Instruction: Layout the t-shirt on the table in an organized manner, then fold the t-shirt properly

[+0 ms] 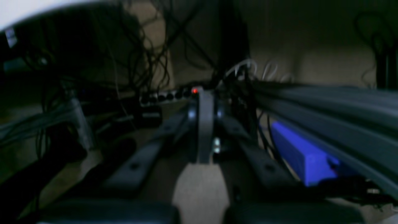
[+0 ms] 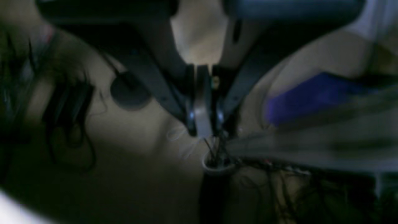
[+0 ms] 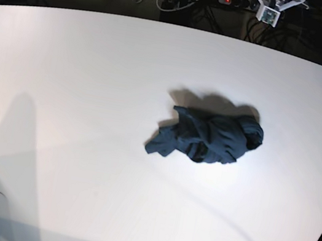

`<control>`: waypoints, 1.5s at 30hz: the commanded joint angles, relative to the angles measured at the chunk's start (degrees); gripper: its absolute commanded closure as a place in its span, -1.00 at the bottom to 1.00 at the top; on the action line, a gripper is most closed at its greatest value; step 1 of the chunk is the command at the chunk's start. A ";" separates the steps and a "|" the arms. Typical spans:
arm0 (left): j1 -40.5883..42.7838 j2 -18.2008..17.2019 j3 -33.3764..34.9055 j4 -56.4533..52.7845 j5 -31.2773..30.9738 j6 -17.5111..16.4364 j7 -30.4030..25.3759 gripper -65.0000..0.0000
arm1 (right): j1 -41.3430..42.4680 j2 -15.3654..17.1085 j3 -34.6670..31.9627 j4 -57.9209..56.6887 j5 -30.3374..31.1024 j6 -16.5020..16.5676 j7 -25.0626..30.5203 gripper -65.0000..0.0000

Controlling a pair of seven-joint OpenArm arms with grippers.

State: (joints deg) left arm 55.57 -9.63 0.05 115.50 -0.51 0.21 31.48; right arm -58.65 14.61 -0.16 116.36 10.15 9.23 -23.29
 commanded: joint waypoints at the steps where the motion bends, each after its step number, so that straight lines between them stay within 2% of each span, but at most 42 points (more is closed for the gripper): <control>1: 0.12 -0.09 -0.19 0.76 0.03 0.19 -0.23 1.00 | -0.82 0.29 0.12 0.96 0.27 0.39 1.18 1.00; 5: -1.81 0.27 -3.35 0.85 0.03 0.01 -0.58 1.00 | 2.96 0.29 0.21 0.79 0.00 0.39 2.41 1.00; 17: -17.64 0.62 -10.30 0.85 0.03 0.01 -0.14 1.00 | 16.59 -1.38 -2.17 0.79 0.09 0.39 2.32 1.00; 21: -22.91 1.32 -13.20 0.76 0.03 0.01 -0.14 0.99 | 21.95 -1.38 -3.66 0.79 0.09 0.39 -3.22 1.00; 23: -25.46 2.29 -15.66 0.76 0.03 -0.08 0.82 0.87 | 24.41 -1.38 -4.72 0.79 0.18 0.39 -7.52 1.00; 25: -29.15 3.08 -17.94 0.76 0.03 -0.08 3.90 0.65 | 26.87 -1.38 -6.21 0.79 0.18 0.39 -10.60 1.00; 27: -32.67 3.43 -19.62 0.67 0.03 -0.16 6.89 0.38 | 28.46 -1.38 -7.18 0.79 0.18 0.39 -12.36 1.00; 31: -36.19 3.25 -19.97 0.67 -1.02 -0.16 7.94 0.08 | 30.30 -1.38 -8.76 0.79 0.27 0.39 -13.15 1.00; 37: -39.70 2.29 -20.23 -2.05 -9.38 -0.16 8.47 -0.02 | 33.73 -1.38 -9.20 0.79 0.27 0.39 -16.76 1.00; 45: -39.88 2.02 -20.05 -5.66 -12.10 -0.16 8.47 -0.02 | 38.13 -1.38 -8.67 0.79 0.35 0.39 -24.05 1.00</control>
State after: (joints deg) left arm 16.12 -7.27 -19.94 109.12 -12.29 -0.16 40.95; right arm -20.71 13.02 -8.99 116.20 10.33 9.39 -48.47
